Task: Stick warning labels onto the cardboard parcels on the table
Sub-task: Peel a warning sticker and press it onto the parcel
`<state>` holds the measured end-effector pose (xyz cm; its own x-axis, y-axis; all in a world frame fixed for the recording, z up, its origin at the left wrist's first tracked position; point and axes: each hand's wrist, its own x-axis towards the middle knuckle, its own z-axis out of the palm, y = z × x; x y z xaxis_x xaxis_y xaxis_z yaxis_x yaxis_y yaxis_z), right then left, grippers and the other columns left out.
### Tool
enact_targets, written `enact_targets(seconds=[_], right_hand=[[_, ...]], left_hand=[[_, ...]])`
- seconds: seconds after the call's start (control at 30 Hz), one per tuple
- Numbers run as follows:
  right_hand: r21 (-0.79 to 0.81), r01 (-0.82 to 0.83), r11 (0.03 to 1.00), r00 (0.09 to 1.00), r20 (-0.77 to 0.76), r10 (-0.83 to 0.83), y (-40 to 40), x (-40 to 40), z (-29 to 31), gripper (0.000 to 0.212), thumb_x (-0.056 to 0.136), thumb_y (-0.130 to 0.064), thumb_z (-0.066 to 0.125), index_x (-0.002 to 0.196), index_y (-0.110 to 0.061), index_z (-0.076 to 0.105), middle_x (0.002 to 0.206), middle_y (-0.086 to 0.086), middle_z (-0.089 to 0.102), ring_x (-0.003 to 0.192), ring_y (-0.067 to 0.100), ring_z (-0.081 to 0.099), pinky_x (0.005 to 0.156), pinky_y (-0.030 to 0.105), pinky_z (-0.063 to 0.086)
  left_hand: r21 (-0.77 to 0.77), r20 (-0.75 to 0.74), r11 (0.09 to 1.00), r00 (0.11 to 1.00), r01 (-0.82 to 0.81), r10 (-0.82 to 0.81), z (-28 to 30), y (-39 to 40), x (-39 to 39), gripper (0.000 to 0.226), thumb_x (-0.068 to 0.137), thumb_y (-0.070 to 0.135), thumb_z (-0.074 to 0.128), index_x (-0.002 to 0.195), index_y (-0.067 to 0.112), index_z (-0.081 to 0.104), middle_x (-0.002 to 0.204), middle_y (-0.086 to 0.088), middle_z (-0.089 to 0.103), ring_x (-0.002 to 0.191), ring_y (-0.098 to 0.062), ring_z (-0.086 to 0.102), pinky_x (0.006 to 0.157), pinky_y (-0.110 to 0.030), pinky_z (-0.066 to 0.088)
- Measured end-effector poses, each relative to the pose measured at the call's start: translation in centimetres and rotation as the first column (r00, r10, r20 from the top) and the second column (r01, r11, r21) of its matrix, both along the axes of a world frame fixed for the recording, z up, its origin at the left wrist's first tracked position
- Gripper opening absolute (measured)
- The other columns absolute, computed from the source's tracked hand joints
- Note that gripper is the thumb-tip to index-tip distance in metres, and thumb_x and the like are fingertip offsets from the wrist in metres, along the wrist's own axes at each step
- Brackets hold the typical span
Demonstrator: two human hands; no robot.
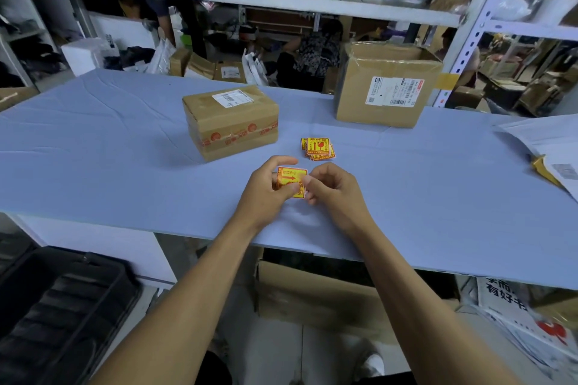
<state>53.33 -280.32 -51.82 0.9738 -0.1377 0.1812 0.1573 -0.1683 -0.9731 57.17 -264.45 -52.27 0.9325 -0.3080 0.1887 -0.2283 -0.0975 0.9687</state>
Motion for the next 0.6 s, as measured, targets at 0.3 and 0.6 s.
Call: enact_targets(seconds=[0.3,0.6], right_hand=[[0.024,-0.033,0.999,0.999,-0.009,0.033,-0.5,0.2,-0.4,0.013,0.093,0.001,0.062,0.098,0.013,0.064,0.076,0.017,0.071,0.062,0.016,0.07,0.06,0.023,0.055],[0.011,0.022,1.0,1.0,-0.011,-0.022,-0.3,0.5,-0.5,0.01,0.09,-0.002,0.066,0.084,0.005,0.062,0.075,0.014,0.067,0.065,0.02,0.071,0.066,0.032,0.059]], left_hand=[[0.033,0.018,0.991,0.991,-0.133,0.133,-0.2,-0.3,-0.1,0.024,0.089,0.014,0.07,0.109,0.023,0.06,0.09,-0.008,0.072,0.077,-0.018,0.064,0.076,-0.031,0.051],[0.148,0.263,0.93,0.92,-0.337,0.292,-0.6,-1.0,-0.5,0.043,0.075,0.024,0.084,0.1,0.019,0.049,0.105,0.0,0.045,0.092,-0.014,0.046,0.076,-0.017,0.039]])
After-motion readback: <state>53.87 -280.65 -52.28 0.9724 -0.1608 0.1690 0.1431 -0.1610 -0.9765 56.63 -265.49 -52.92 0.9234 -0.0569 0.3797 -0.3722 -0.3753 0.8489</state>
